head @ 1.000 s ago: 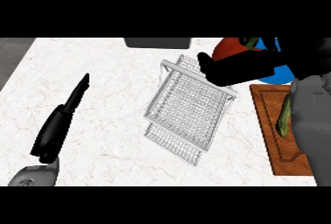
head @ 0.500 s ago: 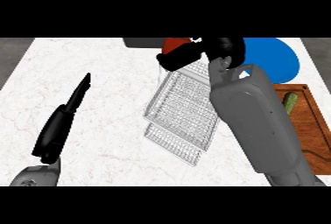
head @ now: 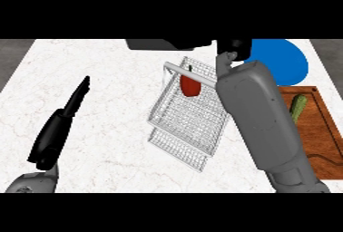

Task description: Pick the bell pepper from the cutting board and place it in the tiered basket

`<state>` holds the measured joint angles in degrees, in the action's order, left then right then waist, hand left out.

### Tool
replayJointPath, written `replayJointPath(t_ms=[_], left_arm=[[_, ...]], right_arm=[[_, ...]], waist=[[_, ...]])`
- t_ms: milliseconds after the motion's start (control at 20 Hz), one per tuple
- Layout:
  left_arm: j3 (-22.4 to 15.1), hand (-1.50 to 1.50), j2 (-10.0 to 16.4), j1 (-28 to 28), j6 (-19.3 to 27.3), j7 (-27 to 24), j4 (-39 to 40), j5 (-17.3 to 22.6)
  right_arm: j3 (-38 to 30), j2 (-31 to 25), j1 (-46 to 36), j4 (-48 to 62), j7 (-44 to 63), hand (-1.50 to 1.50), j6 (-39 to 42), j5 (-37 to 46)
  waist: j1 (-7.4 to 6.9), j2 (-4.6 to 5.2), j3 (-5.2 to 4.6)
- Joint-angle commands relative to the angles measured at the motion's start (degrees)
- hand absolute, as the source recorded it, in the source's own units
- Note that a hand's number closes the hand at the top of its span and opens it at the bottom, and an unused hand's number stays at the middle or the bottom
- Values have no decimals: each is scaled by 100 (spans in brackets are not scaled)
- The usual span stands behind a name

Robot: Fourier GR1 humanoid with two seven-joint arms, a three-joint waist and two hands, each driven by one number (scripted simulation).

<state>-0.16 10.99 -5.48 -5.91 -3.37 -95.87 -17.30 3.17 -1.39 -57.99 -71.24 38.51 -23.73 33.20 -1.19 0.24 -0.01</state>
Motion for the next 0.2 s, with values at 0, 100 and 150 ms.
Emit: replayJointPath(t_ms=[0,100,150], left_arm=[[1,0,-11,176,23,49,-219,-13],[55,0,19,465,46,-286,2,-18],[269,0,117,313,6,-89,-109,120]], right_arm=[[-586,-471,-273,98,104,-150,-573,297],[-643,-734,148,-515,412,-150,-598,458],[-739,-941,234,-896,809,-150,-360,452]], waist=[[51,-27,1],[188,-64,-1],[276,-104,1]])
